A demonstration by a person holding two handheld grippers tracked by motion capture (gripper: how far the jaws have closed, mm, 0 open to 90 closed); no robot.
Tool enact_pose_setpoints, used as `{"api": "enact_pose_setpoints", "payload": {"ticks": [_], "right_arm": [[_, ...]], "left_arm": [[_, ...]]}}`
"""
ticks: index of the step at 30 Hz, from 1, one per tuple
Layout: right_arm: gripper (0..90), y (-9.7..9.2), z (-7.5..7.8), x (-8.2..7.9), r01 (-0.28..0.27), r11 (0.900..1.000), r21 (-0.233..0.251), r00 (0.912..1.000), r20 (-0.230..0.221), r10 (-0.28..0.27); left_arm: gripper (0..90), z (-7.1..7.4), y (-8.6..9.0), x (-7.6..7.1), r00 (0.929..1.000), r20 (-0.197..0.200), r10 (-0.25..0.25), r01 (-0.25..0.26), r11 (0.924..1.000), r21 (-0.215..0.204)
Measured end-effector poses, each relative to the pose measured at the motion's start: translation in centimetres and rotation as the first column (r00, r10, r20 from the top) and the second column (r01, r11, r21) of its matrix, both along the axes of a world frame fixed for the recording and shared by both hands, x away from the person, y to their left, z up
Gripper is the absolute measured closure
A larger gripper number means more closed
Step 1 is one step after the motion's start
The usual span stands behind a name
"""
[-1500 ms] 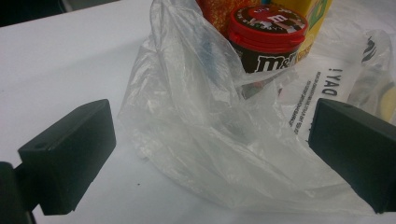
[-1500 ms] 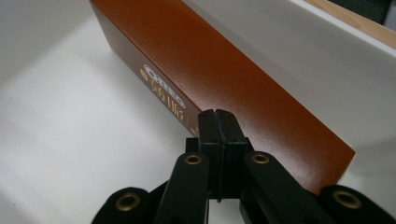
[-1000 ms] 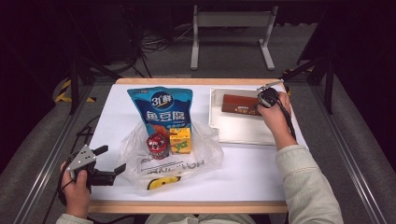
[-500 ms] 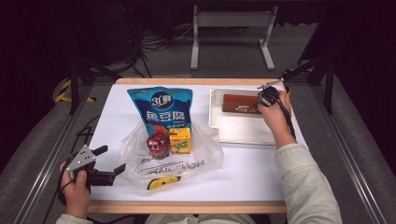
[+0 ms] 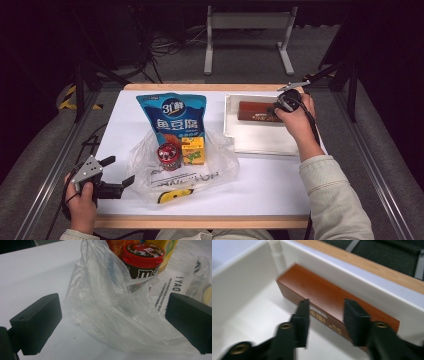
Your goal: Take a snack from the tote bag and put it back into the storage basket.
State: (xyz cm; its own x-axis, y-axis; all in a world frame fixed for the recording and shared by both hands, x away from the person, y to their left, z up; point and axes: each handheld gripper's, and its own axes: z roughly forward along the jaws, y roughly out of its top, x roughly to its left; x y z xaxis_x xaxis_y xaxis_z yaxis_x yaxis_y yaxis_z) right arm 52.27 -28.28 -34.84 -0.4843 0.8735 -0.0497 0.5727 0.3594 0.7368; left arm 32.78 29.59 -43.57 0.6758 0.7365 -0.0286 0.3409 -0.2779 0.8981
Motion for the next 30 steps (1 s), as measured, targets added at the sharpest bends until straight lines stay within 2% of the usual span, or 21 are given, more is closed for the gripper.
{"api": "enact_pose_setpoints", "payload": {"ticks": [3, 5, 10, 11, 17, 20, 23, 26, 28, 29, 30], "right_arm": [[40.8, 0.5, 1.1, -0.5, -0.018, 0.9992, 0.036, 0.9992, 0.037, 0.017], [40.3, 0.6, 1.5, -0.7, -0.026, 0.9986, 0.046, 0.9988, 0.043, 0.024], [37.1, 1.8, 3.7, -1.7, -0.072, 0.9949, 0.070, 0.9927, 0.101, 0.065], [37.1, 1.8, 3.7, -1.7, -0.072, 0.9949, 0.070, 0.9927, 0.101, 0.065], [34.8, 3.7, 6.0, -2.9, -0.149, 0.9844, 0.095, 0.9781, 0.161, 0.132], [33.8, 4.3, 6.6, -3.2, -0.172, 0.9799, 0.101, 0.9733, 0.171, 0.153], [32.3, 5.1, 7.3, -3.6, -0.221, 0.9680, 0.119, 0.9622, 0.189, 0.196], [31.3, 6.1, 7.7, -3.9, -0.282, 0.9515, 0.123, 0.9456, 0.202, 0.255], [31.2, 6.8, 7.9, -4.2, -0.323, 0.9379, 0.127, 0.9314, 0.219, 0.291], [31.2, 6.8, 7.9, -4.2, -0.323, 0.9379, 0.127, 0.9314, 0.219, 0.291], [31.2, 7.1, 8.0, -4.2, -0.340, 0.9304, 0.136, 0.9255, 0.223, 0.306]], "left_arm": [[1.3, 0.0, 0.0, 0.0, 1.0000, 0.000, -0.003, 0.003, 1.0000, 0.006], [1.3, 0.0, 0.0, 0.0, 1.0000, 0.000, -0.003, 0.003, 1.0000, 0.004], [1.3, 0.0, 0.0, 0.0, 1.0000, 0.001, 0.000, 0.000, 1.0000, -0.003], [1.3, 0.0, 0.0, 0.0, 1.0000, 0.001, 0.000, 0.000, 1.0000, -0.003], [1.3, 0.0, -0.1, 0.0, 1.0000, 0.000, -0.002, 0.002, 1.0000, -0.001], [1.3, 0.1, 0.0, 0.1, 1.0000, 0.003, 0.000, 0.000, 1.0000, -0.003], [1.3, 0.0, -0.1, 0.1, 1.0000, 0.001, -0.005, 0.005, 1.0000, 0.002], [1.3, 0.1, -0.1, 0.0, 1.0000, 0.001, -0.002, 0.002, 1.0000, 0.003], [1.3, 0.0, -0.1, 0.1, 1.0000, 0.002, -0.003, 0.003, 1.0000, 0.003], [1.3, 0.0, -0.1, 0.1, 1.0000, 0.002, -0.003, 0.003, 1.0000, 0.003], [1.3, 0.1, -0.1, 0.1, 1.0000, 0.002, -0.002, 0.002, 1.0000, 0.003]]}}
